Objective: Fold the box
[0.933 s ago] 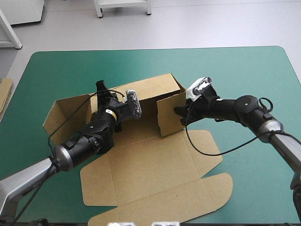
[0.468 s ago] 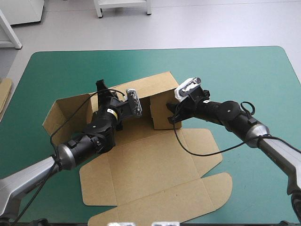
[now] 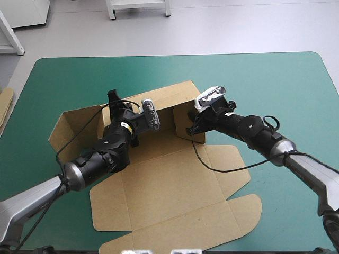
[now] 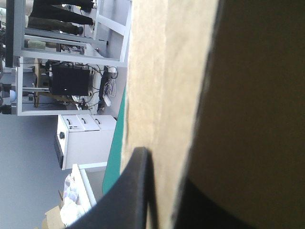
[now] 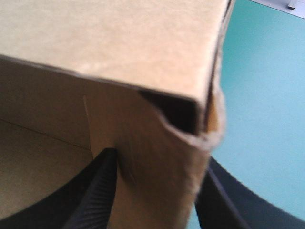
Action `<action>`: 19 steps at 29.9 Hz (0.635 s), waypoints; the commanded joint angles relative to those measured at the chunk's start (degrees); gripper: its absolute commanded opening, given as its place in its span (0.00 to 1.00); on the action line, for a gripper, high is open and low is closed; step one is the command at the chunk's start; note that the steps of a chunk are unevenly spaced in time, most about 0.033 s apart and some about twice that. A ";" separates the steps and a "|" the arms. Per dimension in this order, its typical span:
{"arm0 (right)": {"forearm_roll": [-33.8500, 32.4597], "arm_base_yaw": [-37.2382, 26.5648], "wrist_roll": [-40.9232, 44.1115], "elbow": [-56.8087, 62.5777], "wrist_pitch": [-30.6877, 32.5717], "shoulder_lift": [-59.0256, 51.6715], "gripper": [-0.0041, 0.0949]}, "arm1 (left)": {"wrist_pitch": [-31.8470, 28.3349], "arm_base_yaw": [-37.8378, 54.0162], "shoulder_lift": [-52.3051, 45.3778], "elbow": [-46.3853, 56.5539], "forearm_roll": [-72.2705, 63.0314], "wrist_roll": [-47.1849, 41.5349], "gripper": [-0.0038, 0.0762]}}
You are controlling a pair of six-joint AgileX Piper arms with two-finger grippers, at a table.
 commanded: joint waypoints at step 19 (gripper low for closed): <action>0.77 3.04 0.96 -1.00 -3.97 -1.87 0.04 | 2.67 -0.17 0.37 1.00 -13.87 -3.62 0.08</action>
